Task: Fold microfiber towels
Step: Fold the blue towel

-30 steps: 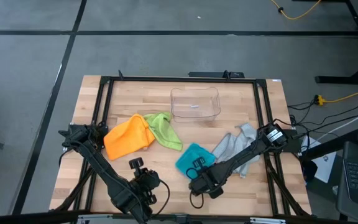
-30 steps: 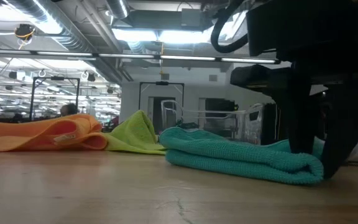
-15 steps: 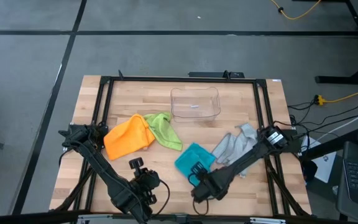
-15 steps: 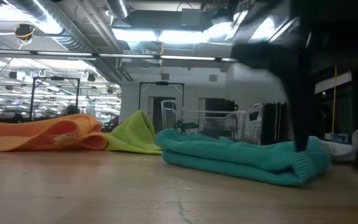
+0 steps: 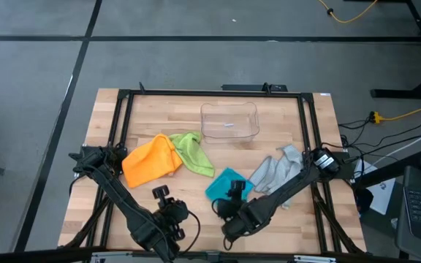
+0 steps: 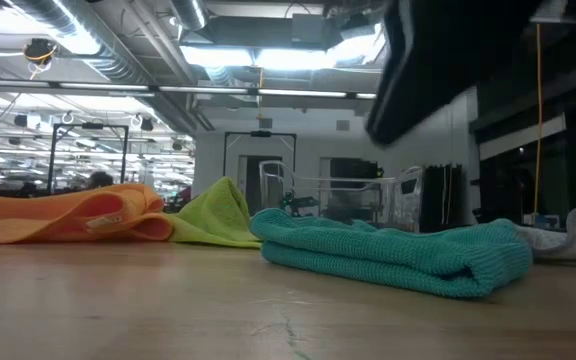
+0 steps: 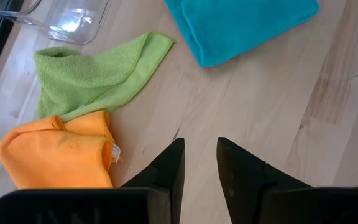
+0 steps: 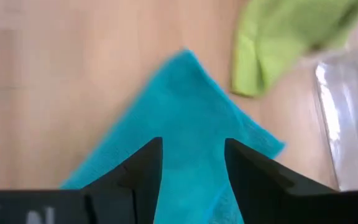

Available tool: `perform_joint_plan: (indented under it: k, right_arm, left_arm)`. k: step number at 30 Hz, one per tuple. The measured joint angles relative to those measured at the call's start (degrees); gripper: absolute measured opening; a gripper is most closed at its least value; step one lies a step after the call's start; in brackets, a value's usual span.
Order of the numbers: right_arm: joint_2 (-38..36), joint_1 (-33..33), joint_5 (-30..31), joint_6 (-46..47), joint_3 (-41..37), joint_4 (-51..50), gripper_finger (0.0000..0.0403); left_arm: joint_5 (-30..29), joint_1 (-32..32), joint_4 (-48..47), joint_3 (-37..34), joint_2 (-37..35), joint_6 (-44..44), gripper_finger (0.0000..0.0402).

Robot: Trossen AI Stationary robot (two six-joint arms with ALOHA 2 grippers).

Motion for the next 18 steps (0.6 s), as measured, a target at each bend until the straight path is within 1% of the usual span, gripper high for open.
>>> perform_joint_plan:
  k: [5, 8, 11, 14, 16, 18]
  right_arm:
    - [0.0, -3.2, -3.2, 5.6, -5.2, 2.2, 0.0177]
    - [0.0, -5.5, -8.3, 5.2, -8.4, 9.0, 0.0177]
    - [0.0, -7.1, -11.6, 2.5, -11.3, 15.3, 0.0177]
    - [-0.3, -8.7, -17.5, 0.0, -14.6, 20.6, 0.0177]
    - [-0.6, -9.6, -22.3, -3.9, -16.9, 23.3, 0.0177]
    - [-0.8, -9.9, -24.5, -8.2, -18.8, 25.5, 0.0177]
  left_arm:
    - [0.0, 0.0, 0.1, 0.0, 0.0, 0.0, 0.0086]
    - [0.0, 0.0, 0.1, 0.0, 0.0, 0.0, 0.0086]
    - [0.0, 0.0, 0.1, 0.0, 0.0, 0.0, 0.0086]
    - [0.0, 0.0, 0.1, 0.0, 0.0, 0.0, 0.0085]
    - [0.0, 0.0, 0.1, 0.0, 0.0, 0.0, 0.0085]
    - [0.0, 0.0, 0.1, 0.0, 0.0, 0.0, 0.0085]
